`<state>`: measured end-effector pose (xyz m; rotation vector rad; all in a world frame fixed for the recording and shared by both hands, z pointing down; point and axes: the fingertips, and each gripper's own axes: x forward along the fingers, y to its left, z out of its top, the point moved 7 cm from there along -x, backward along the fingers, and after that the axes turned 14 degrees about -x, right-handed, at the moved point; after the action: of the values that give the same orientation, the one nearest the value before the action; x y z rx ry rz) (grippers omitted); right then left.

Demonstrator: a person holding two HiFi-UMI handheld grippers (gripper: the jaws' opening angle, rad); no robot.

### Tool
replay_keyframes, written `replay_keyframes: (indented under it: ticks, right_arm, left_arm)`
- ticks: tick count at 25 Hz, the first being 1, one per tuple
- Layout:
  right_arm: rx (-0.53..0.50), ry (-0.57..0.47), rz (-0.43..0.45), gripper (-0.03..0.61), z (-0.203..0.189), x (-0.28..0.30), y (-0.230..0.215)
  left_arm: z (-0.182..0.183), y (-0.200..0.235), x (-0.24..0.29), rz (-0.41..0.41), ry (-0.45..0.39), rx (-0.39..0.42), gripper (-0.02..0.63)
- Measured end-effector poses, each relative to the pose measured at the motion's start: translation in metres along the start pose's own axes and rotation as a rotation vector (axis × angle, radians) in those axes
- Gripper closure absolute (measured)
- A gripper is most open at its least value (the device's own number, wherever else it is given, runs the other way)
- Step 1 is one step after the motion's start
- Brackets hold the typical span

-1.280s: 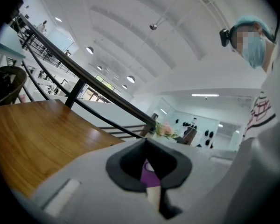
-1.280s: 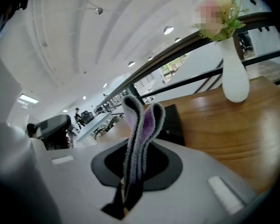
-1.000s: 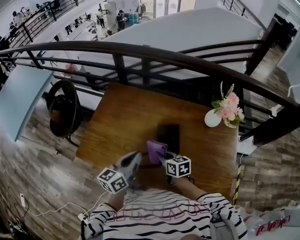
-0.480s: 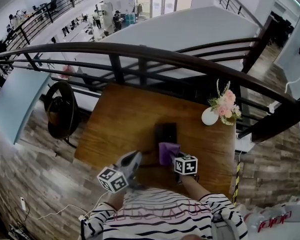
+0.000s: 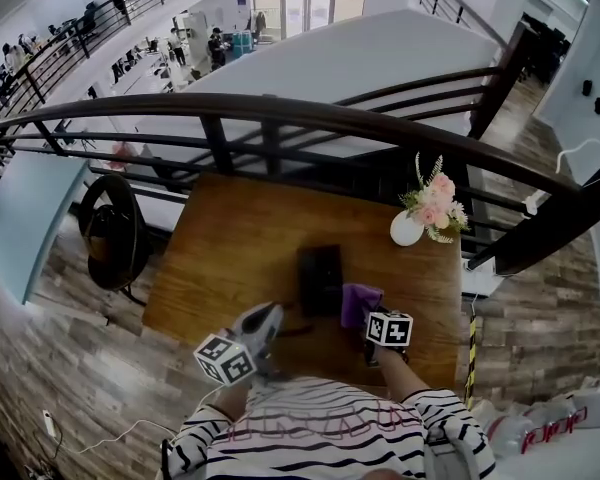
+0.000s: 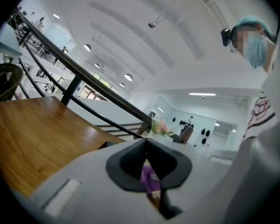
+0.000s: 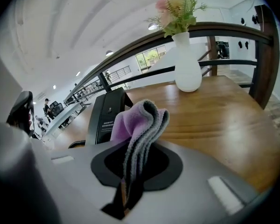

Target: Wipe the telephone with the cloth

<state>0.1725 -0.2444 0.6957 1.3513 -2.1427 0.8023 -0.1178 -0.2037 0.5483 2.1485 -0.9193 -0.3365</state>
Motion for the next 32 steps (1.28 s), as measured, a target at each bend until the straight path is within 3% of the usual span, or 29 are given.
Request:
replay_keyframes:
  ticks: [8, 20, 26, 32]
  right_arm:
    - [0.021, -0.092, 0.062, 0.54, 0.019, -0.017, 0.02]
    - [-0.095, -0.375, 0.23, 0.541, 0.081, -0.082, 0.087]
    - [-0.04, -0.453, 0.3, 0.541, 0.08, -0.12, 0.1]
    - [-0.032, -0.465, 0.336, 0.541, 0.06, -0.149, 0.106]
  left_arm:
    - [-0.002, -0.003, 0.001, -0.004, -0.002, 0.003, 0.612]
    - [-0.01, -0.017, -0.016, 0.026, -0.047, 0.016, 0.612]
    - [-0.024, -0.03, -0.03, 0.041, -0.073, 0.019, 0.612]
    - [-0.046, -0.043, -0.045, 0.059, -0.088, 0.01, 0.612]
